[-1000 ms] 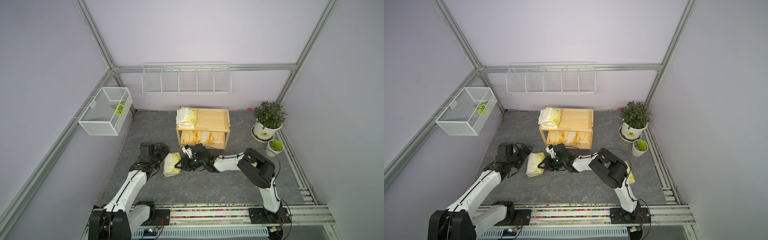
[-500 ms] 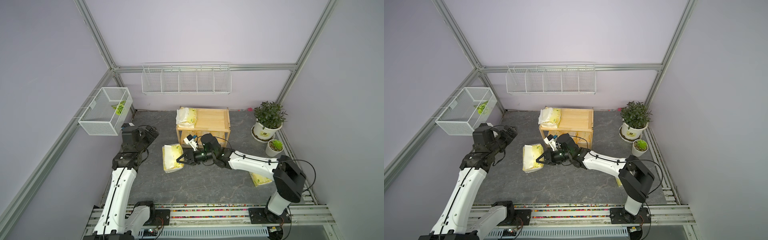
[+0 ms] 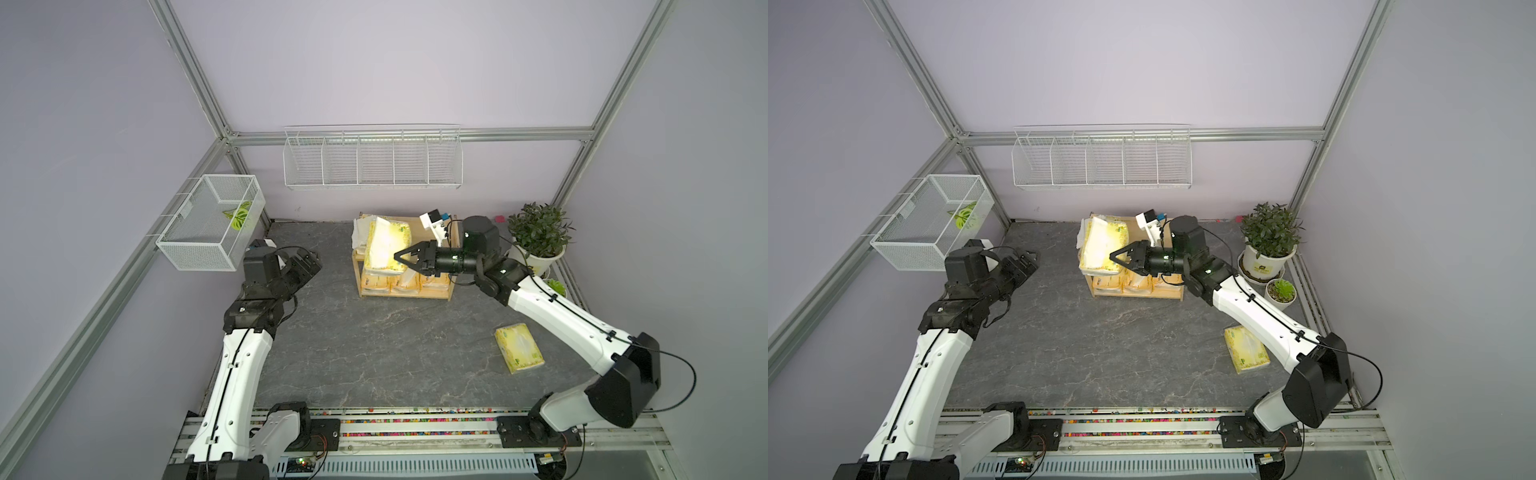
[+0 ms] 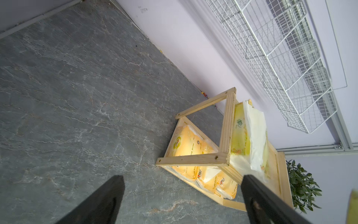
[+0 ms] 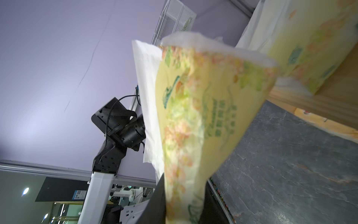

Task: Place the tissue boxes on the shelf by color
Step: Place a box of tissues on the shelf.

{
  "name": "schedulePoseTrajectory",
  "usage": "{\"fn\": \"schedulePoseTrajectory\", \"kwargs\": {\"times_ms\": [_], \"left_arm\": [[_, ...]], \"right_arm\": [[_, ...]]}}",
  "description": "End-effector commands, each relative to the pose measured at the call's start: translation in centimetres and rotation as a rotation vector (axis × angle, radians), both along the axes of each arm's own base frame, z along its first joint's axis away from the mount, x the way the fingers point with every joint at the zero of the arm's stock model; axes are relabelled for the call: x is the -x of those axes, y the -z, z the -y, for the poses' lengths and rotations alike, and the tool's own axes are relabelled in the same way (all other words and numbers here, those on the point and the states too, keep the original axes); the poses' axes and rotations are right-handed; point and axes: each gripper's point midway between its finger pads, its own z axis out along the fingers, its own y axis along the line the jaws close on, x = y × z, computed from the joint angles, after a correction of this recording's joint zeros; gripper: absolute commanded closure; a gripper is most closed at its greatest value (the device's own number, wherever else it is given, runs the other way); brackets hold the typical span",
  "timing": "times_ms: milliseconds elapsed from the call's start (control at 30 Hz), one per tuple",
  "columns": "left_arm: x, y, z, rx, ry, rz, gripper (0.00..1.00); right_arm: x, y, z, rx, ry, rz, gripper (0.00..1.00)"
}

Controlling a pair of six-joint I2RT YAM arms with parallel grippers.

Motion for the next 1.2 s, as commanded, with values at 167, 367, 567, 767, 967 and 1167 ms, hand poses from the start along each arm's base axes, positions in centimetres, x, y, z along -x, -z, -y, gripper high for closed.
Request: {"fn": "schedulePoseTrajectory", "kwargs": {"times_ms": [167, 367, 567, 767, 967, 1167], "left_arm": [[-1.0, -1.2, 2.5, -0.027, 0.114, 0.034, 0.00], [-1.7, -1.1, 3.3, -0.028, 0.142, 0.032, 0.00], [-1.9, -1.0, 3.9, -0.036, 0.163, 0.032, 0.00], [-2.0, -1.0, 4.2, -0.046, 0.181, 0.036, 0.00], [-2.3, -0.8, 4.5, -0.041, 0.193, 0.042, 0.00], [-2.4, -0.5, 4.5, -0.049, 0.195, 0.037, 0.00]], "right_arm": [[-4.1, -0.1, 5.1, 0.063, 0.092, -0.006, 0.76], [-6.6, 1.7, 7.2, 0.136, 0.122, -0.058, 0.75], [-8.2, 3.2, 7.4, 0.180, 0.126, -0.094, 0.75], [-9.9, 4.9, 6.9, 0.189, 0.140, -0.126, 0.75], [-11.6, 5.8, 6.2, 0.187, 0.147, -0.147, 0.75], [-12.4, 7.0, 4.9, 0.199, 0.133, -0.169, 0.75]]}}
